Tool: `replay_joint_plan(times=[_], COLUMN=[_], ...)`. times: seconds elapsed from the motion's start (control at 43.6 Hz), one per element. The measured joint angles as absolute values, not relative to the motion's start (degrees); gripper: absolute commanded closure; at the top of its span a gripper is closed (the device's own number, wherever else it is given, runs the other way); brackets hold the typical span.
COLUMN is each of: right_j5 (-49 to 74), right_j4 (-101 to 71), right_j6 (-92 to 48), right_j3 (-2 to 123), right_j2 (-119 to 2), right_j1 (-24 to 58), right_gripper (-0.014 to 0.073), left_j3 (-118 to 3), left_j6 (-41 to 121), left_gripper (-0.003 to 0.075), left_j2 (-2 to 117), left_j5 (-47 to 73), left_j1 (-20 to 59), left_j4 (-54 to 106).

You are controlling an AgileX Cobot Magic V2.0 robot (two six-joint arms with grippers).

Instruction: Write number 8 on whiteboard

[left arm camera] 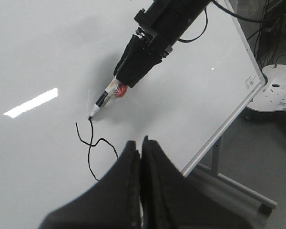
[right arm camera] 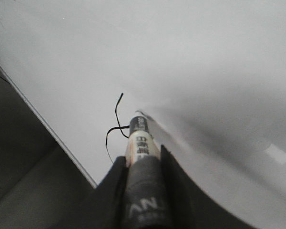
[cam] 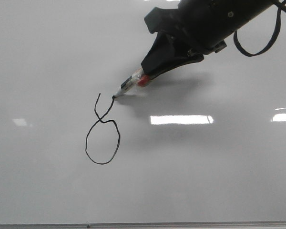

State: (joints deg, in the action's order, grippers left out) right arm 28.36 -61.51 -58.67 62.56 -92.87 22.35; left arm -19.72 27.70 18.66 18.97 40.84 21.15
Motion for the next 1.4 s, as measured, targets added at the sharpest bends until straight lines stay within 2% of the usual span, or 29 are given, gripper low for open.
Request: replay_joint_plan(times=[0.229, 0.436, 0.757, 0.826, 0.986, 1.032, 1.078, 1.193, 1.399], right_j5=[26.79, 30.69, 48.63, 52.40, 54.00, 53.77, 53.26, 51.44, 49.72], right_j4=[-61.51, -61.06, -51.96, -48.29, -44.04, -43.44, -42.87, -42.47, -42.38], right_j6=[-58.75, -59.34, -70.58, -72.48, -73.75, -73.86, -73.86, -73.86, -73.86], right_j3=[65.54, 65.94, 66.03, 66.03, 66.03, 66.03, 66.03, 66.03, 66.03], right_j2=[-94.78, -98.04, -83.98, -82.02, -79.96, -79.71, -79.59, -79.59, -79.59], right_j1=[25.01, 27.92, 28.69, 29.85, 35.28, 37.20, 38.93, 42.18, 45.41], right_gripper=[0.0661, 0.0661, 0.0661, 0.0661, 0.0661, 0.0661, 0.0661, 0.0661, 0.0661], left_j3=[-19.72, -19.72, -20.64, -23.19, -30.19, -31.78, -33.44, -36.42, -37.05], left_j6=[27.70, 27.70, 27.70, 27.70, 30.00, 30.91, 32.05, 36.24, 43.53], left_gripper=[0.0741, 0.0741, 0.0736, 0.0679, 0.0353, 0.0277, 0.0241, 0.0258, 0.0389], left_j2=[18.66, 18.66, 19.36, 21.96, 30.75, 33.08, 35.55, 40.22, 43.37], left_j5=[18.97, 18.97, 19.27, 22.77, 31.33, 33.83, 36.09, 40.07, 41.78], left_j1=[40.84, 40.84, 40.84, 40.84, 40.84, 40.84, 40.84, 40.84, 40.84], left_j4=[21.15, 21.15, 22.47, 21.88, 21.29, 21.29, 21.29, 23.51, 28.62])
